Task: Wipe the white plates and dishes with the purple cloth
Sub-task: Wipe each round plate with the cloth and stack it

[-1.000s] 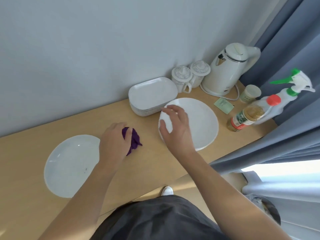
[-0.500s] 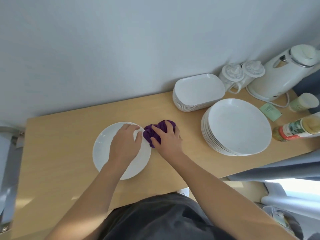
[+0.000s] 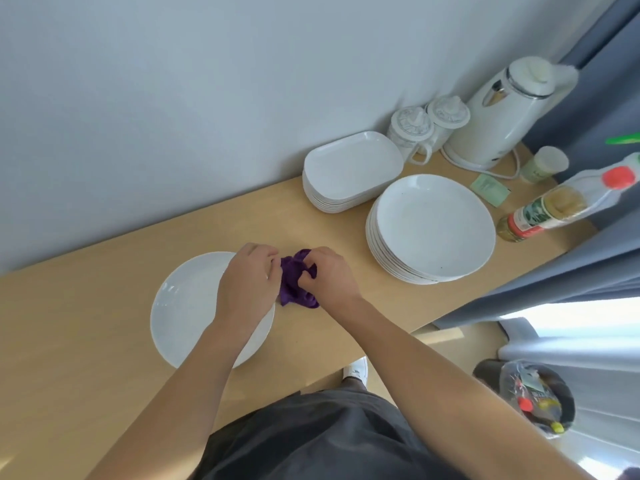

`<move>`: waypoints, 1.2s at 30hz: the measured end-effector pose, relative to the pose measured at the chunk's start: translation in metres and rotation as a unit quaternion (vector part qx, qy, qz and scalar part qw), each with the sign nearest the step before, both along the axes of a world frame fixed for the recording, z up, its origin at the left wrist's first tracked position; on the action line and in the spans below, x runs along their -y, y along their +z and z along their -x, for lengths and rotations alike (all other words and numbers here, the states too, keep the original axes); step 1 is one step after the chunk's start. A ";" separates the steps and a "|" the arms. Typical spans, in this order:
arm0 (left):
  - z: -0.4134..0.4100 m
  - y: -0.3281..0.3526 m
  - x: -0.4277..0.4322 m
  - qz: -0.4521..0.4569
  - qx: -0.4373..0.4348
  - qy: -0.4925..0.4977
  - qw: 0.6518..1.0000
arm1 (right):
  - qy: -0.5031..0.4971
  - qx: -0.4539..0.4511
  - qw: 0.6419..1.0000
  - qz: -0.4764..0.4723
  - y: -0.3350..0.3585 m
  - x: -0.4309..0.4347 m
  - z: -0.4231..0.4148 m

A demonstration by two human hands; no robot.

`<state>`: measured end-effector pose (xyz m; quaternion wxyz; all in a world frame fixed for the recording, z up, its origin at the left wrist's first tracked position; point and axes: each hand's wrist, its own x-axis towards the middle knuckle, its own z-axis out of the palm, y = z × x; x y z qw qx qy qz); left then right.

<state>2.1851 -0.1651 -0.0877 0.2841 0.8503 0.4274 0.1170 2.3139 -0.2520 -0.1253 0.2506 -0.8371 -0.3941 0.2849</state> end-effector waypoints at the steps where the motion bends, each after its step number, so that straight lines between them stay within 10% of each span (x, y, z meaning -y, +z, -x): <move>1: -0.006 0.003 0.002 -0.006 0.004 -0.006 1.000 | -0.023 -0.005 1.000 -0.016 0.007 0.008 -0.006; 12: -0.075 0.012 0.043 -0.004 0.075 -0.043 0.996 | -0.169 0.068 0.969 -0.167 0.119 0.111 -0.089; 27: -0.153 -0.003 0.068 0.092 0.060 -0.067 0.992 | -0.046 0.130 0.979 0.148 0.101 0.139 -0.139; 36: -0.160 -0.006 0.061 0.109 0.047 -0.067 0.991 | -0.100 0.138 0.980 0.097 0.055 0.110 -0.137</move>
